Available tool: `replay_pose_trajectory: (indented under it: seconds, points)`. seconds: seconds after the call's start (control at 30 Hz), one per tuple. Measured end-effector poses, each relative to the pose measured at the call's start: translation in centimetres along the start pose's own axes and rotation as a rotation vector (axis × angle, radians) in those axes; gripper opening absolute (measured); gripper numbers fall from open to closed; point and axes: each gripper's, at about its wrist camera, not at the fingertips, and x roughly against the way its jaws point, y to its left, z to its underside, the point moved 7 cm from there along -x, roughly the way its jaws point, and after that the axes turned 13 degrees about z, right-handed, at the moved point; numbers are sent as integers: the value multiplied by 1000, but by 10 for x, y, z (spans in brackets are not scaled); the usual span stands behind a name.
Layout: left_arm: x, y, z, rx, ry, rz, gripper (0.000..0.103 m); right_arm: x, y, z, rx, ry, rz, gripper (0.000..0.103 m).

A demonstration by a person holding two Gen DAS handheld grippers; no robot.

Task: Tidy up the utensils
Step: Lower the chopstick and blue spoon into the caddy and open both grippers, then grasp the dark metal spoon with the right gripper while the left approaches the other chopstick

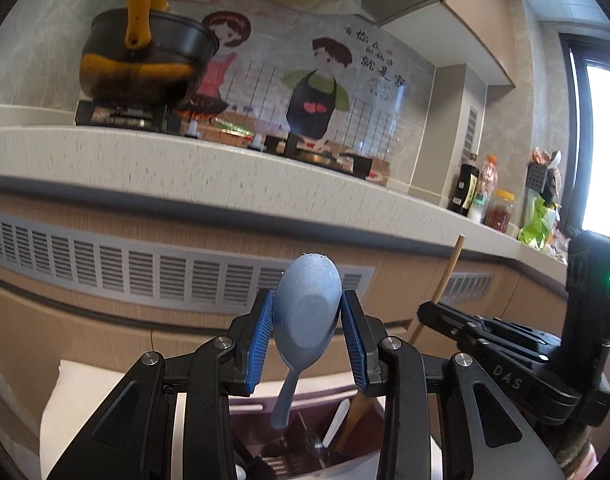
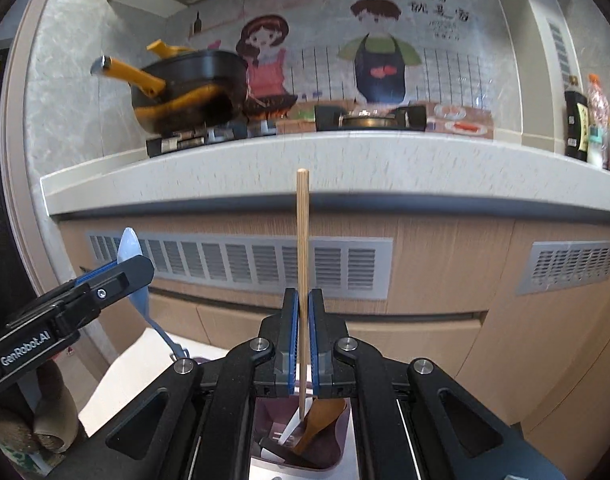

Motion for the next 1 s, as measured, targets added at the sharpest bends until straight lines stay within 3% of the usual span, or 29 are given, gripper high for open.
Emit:
replay_pose_trajectory:
  seconds: [0.43, 0.5, 0.53, 0.57, 0.77, 0.87, 1.0]
  points:
    - [-38, 22, 70, 81, 182, -14, 36, -38, 18, 69, 69, 186, -23, 5]
    - [-44, 25, 81, 98, 220, -15, 42, -45, 20, 80, 83, 221, -26, 6]
    - [-47, 27, 87, 110, 239, -12, 54, -46, 21, 84, 94, 235, -29, 6]
    - [-47, 28, 90, 121, 245, -11, 59, -47, 22, 89, 106, 247, -23, 7]
    - [-19, 26, 79, 122, 205, -42, 60, -29, 13, 93, 128, 231, 34, 36]
    - [5, 31, 75, 126, 186, -100, 70, -8, 5, 88, 123, 195, 64, 59]
    - [40, 47, 85, 162, 204, -188, 71, 18, 6, 94, 157, 170, 96, 78]
